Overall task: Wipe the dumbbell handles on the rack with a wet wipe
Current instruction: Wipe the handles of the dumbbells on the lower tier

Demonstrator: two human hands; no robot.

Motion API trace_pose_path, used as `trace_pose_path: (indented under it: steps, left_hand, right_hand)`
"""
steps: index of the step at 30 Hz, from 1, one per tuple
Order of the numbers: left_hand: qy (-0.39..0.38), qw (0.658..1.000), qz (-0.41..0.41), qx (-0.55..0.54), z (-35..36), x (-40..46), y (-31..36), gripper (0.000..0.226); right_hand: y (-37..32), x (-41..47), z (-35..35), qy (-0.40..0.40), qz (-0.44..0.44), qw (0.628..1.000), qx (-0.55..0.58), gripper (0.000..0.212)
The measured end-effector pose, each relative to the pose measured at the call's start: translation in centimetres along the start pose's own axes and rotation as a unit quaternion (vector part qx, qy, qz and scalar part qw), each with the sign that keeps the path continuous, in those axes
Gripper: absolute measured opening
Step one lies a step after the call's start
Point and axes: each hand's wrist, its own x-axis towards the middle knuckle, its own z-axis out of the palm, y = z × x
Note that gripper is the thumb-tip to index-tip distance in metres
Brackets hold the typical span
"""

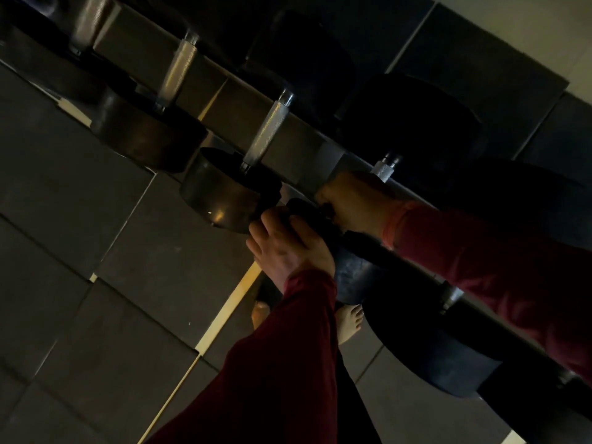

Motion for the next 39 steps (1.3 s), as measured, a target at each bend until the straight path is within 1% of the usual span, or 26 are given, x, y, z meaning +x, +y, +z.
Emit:
trace_pose_path:
  steps: [2, 4, 7, 9, 10, 12, 14, 15, 18, 22, 24, 30, 32, 34, 37, 39]
  left_hand:
    - [-0.001, 1.000, 0.001, 0.005, 0.0, 0.0, 0.1, 0.028]
    - [0.002, 1.000, 0.001, 0.010, 0.0, 0.1, 0.1, 0.028]
    - [0.000, 1.000, 0.004, 0.019, 0.0, 0.0, 0.2, 0.028]
    - [0.003, 1.000, 0.005, 0.023, 0.0, 0.0, 0.2, 0.029]
    - [0.004, 1.000, 0.004, 0.025, 0.0, 0.0, 0.2, 0.029]
    - [-0.001, 0.999, 0.003, 0.032, -0.1, 0.0, 0.2, 0.028]
    - [-0.002, 0.999, 0.003, 0.039, 0.0, 0.0, 0.2, 0.026]
    - [0.000, 0.999, 0.002, 0.040, 0.0, 0.0, 0.2, 0.025]
    - [0.011, 0.999, 0.005, 0.041, 0.1, -0.1, 0.4, 0.024]
    - [0.018, 0.999, 0.011, 0.039, 0.1, -0.1, 0.7, 0.028]
    - [0.014, 0.999, 0.009, 0.037, 0.0, 0.0, 0.7, 0.029]
    - [0.009, 0.999, 0.012, 0.045, 0.0, -0.1, 0.8, 0.031]
    - [0.004, 0.999, 0.010, 0.045, 0.0, -0.1, 0.8, 0.033]
    - [0.003, 0.999, 0.006, 0.042, -0.1, -0.1, 0.9, 0.033]
    - [0.001, 0.999, 0.006, 0.041, -0.1, -0.1, 0.9, 0.033]
    - [-0.003, 0.999, 0.010, 0.045, -0.1, 0.0, 0.8, 0.034]
  right_hand:
    - [-0.2, 1.1, -0.2, -0.031, 0.012, 0.999, -0.001, 0.010]
    - [0.1, 0.8, -0.1, -0.037, 0.014, 0.998, 0.040, 0.013]
    - [0.9, -1.7, 0.9, 0.018, 0.039, 0.987, 0.152, 0.016]
    - [1.3, -3.7, 1.9, 0.042, 0.066, 0.971, 0.226, 0.031]
    - [1.4, -4.5, 2.5, 0.046, 0.084, 0.968, 0.230, 0.030]
    - [1.5, -5.8, 3.6, 0.072, 0.141, 0.966, 0.206, 0.019]
    - [1.4, -6.7, 4.1, 0.106, 0.213, 0.941, 0.240, 0.008]
    - [1.3, -6.8, 4.2, 0.107, 0.245, 0.927, 0.264, 0.007]
    - [1.1, -6.2, 4.5, 0.086, 0.323, 0.877, 0.346, 0.010]
    - [1.1, -4.9, 5.7, 0.104, 0.384, 0.808, 0.434, 0.006]
    - [0.9, -5.0, 6.1, 0.123, 0.391, 0.789, 0.457, 0.013]
    - [0.5, -6.5, 5.8, 0.144, 0.382, 0.787, 0.463, 0.026]
    - [0.6, -6.3, 5.6, 0.152, 0.381, 0.787, 0.462, 0.023]
    - [0.6, -5.7, 5.5, 0.152, 0.402, 0.777, 0.460, 0.013]
    - [0.7, -5.1, 5.5, 0.146, 0.424, 0.769, 0.456, 0.017]
    - [0.6, -5.2, 5.6, 0.146, 0.416, 0.780, 0.444, 0.017]
